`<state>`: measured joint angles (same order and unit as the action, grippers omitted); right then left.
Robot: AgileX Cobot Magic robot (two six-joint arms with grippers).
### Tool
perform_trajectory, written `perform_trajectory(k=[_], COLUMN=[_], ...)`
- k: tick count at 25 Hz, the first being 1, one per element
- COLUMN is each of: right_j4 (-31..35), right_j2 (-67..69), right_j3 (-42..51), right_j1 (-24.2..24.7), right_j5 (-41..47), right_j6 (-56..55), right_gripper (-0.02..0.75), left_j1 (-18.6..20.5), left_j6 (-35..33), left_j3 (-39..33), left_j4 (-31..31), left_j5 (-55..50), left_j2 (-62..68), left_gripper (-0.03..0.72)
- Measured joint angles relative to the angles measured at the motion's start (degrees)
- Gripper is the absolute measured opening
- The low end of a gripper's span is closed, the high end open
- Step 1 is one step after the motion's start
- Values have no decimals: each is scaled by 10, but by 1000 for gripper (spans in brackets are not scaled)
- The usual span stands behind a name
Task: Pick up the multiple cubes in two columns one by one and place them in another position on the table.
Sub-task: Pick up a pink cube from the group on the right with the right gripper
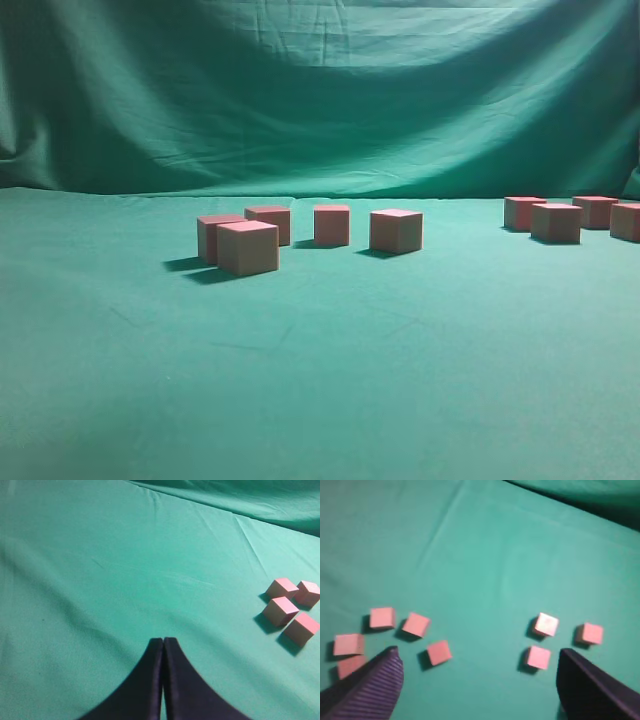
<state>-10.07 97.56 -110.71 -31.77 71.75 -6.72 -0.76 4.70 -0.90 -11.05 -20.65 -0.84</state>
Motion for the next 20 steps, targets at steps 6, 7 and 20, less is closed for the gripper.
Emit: perform_trajectory(k=[6,7,20], right_j4=[0,0,45], right_j2=[-49,-49,-47], right_j3=[143,163,412], right_j1=[102,113,263], right_j5=[2,1,-143], right_j6=[-18,-20,-17], right_gripper=[569,569,569], left_j1=[0,0,0], left_j6=[0,0,0], left_j3=[0,0,0], left_j4=[0,0,0], left_j5=[0,0,0], left_j2=[0,0,0], left_gripper=[0,0,0])
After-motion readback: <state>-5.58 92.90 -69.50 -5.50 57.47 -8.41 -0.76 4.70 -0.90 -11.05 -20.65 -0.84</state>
